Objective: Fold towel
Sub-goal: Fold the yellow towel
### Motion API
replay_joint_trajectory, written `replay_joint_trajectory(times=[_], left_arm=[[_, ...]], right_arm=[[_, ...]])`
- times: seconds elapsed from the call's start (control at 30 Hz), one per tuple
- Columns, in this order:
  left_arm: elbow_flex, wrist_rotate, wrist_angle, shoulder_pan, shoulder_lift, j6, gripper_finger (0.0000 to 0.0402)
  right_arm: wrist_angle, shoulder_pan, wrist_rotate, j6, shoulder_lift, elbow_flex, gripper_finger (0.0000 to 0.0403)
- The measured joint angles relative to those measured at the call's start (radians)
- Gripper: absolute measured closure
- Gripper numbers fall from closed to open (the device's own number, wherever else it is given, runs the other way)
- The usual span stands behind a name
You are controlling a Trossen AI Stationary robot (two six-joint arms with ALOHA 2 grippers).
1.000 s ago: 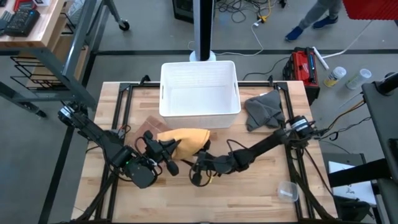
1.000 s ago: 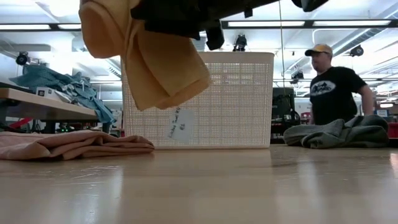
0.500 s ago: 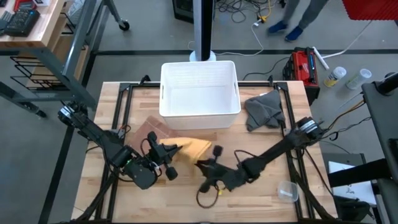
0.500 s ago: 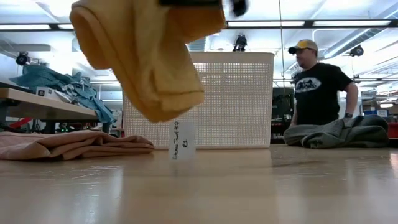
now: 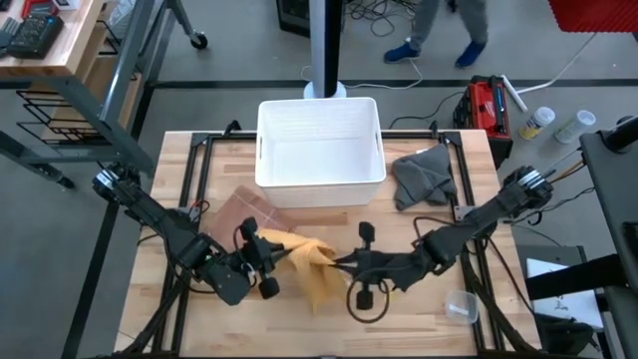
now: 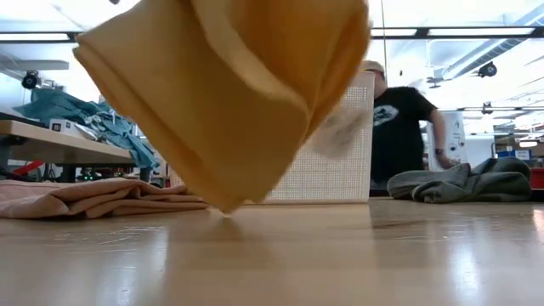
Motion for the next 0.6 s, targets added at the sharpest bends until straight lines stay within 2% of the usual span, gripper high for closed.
replay_joint_trajectory(times=[0.1, 0.2, 0.37, 0.43, 0.5, 0.53, 0.6], left_arm=[[0.0, 0.066, -0.011, 0.0, 0.0, 0.0, 0.0343], [0.0, 0.201, -0.04, 0.0, 0.0, 0.0, 0.0329], [-0.014, 0.395, -0.044, -0.008, 0.0, -0.061, 0.0312], [-0.016, 0.415, -0.045, -0.015, 0.0, -0.082, 0.0308], [-0.017, 0.414, -0.043, -0.018, 0.0, -0.087, 0.0306], [-0.018, 0.411, -0.043, -0.018, -0.001, -0.086, 0.0306], [-0.018, 0.405, -0.043, -0.018, 0.0, -0.086, 0.0307]], right_arm=[[-0.065, -0.005, 0.105, -0.015, -0.061, -0.001, 0.0403], [-0.066, -0.006, 0.243, -0.086, -0.137, 0.0, 0.0403], [-0.055, -0.005, 0.367, -0.187, -0.269, 0.0, 0.0403], [-0.058, -0.007, 0.331, -0.145, -0.305, -0.008, 0.0403], [-0.099, -0.013, 0.197, -0.098, -0.31, -0.01, 0.0403], [-0.138, -0.013, 0.164, -0.076, -0.305, -0.01, 0.0403], [-0.251, -0.004, 0.211, -0.043, -0.29, -0.007, 0.0403]])
